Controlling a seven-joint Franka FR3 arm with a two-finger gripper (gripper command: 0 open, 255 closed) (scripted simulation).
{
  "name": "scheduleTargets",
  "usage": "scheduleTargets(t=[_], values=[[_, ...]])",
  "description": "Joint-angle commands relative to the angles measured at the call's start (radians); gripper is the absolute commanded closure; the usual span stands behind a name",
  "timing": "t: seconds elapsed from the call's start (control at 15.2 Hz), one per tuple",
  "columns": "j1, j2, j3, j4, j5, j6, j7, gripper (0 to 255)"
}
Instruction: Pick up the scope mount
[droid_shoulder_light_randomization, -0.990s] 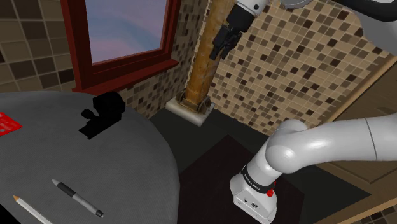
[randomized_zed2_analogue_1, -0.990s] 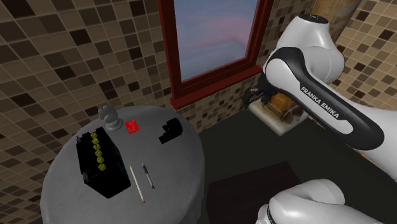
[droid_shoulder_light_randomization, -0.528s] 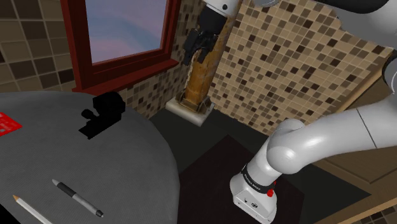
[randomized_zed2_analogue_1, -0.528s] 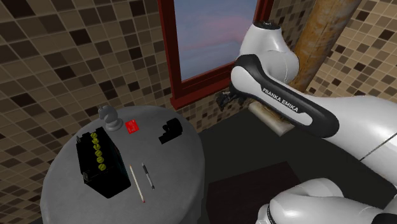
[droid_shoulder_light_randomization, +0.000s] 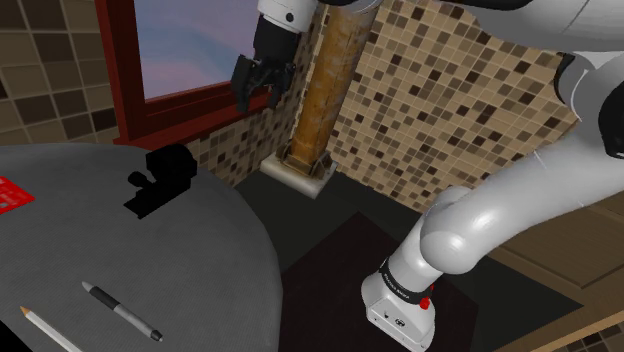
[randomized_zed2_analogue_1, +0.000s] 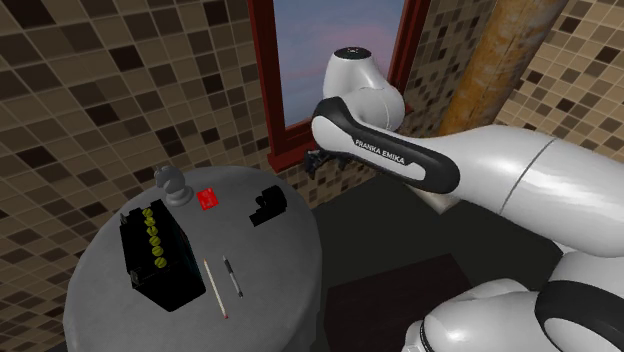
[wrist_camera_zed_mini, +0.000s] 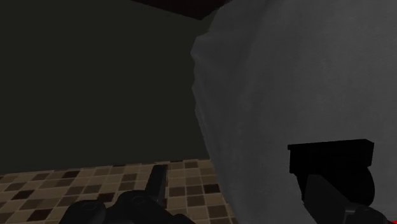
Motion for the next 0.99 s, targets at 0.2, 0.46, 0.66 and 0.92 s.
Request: scheduleTargets(t=[0.2,0.46,0.66,0.92], values=[[0.021,0.176,0.083,0.124,-0.038,0.024,0.104,0],[0.048,0.329,0.136,0.241,-0.092,0.031,0.19,0],[0.08,0.451,0.166,0.344,-0.144,0.024,0.254,0],[0.111,0.539,0.177,0.411,-0.182,0.025,0.296,0]])
